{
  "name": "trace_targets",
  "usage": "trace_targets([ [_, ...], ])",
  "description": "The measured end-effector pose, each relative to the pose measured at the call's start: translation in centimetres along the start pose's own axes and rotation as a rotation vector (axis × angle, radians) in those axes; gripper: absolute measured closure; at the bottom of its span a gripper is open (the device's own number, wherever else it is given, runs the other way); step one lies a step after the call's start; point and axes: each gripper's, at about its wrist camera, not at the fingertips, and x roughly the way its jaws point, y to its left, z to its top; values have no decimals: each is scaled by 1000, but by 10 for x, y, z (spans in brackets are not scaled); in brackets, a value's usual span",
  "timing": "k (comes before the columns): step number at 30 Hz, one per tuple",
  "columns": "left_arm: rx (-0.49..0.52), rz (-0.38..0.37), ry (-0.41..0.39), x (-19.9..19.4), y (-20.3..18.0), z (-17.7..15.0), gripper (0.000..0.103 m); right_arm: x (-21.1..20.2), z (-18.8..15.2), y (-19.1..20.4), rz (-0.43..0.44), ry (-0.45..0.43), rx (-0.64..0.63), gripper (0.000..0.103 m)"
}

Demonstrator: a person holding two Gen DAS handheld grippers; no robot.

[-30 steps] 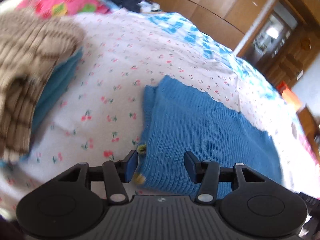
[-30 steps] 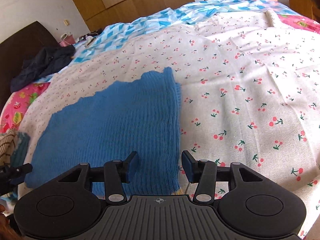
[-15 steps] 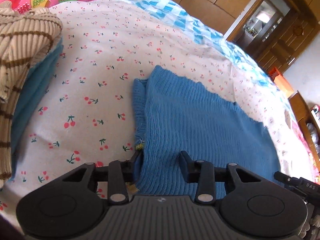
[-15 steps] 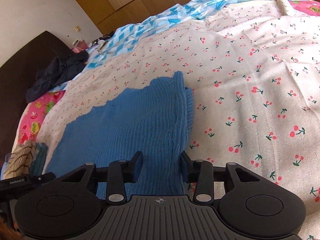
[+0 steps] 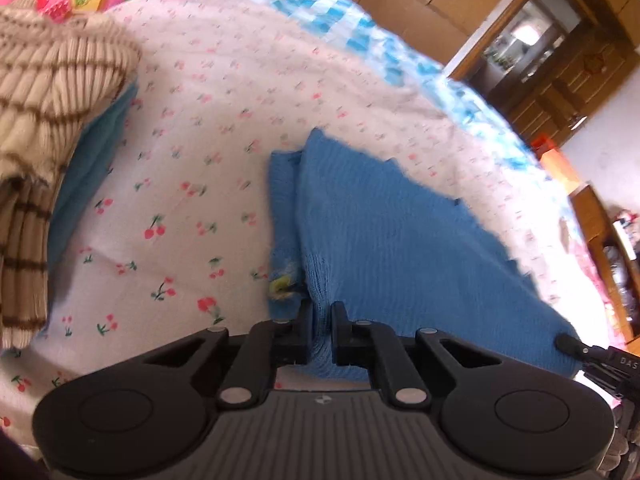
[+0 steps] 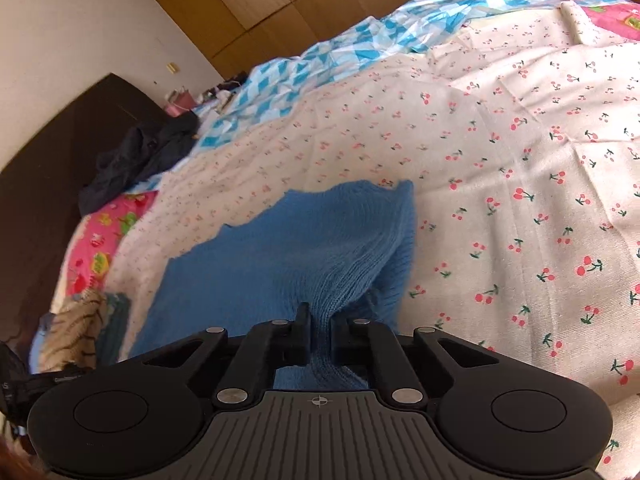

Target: Fold small clothes

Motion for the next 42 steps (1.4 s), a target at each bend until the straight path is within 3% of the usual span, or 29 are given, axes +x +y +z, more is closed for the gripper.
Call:
trace_targets([
  [2,-40,6,58,16,8,-2,90,17,-3,-8,-6,63,49,93],
  [3,-37,-5,59,15,7,-2,90,14,-4,-8,2,50,51,91],
  [6,-11,-49,25,5,3,3,87,5,-4,-3,15,10,18,89],
  [8,-6,-62,16,6,2,9,78,5,-3,-2,16,10,18,89],
  [11,14,-74,6,17,-1,18,77,7,0,-2,19,9,26,89],
  [15,64,-50,22,26,-8,23,77,6,1,-1,22,3,23,89],
  [18,92,-41,29,18,-9,19,89,11,1,-2,31,12,26,89],
  [20,66,-52,51,16,-5,20,92,12,4,0,39,15,31,92],
  [27,-89,-210,26,-29,6,9,92,-32,-1,13,121,-47,17,94],
  [29,-99,-176,36,-25,11,2,92,-10,-5,8,62,11,8,94],
  [31,-132,-64,75,-4,23,-2,92,14,-6,1,-49,78,23,90],
  [32,-134,-27,85,2,27,-4,92,16,-8,-1,-36,80,41,90],
  [35,-147,-44,59,-3,27,-4,91,-2,-5,8,-45,15,-9,89],
  [41,-12,21,-56,-22,9,9,83,-20,12,30,-193,-120,-153,68],
  [42,10,39,-78,-26,7,10,81,-20,14,35,-242,-151,-188,60],
])
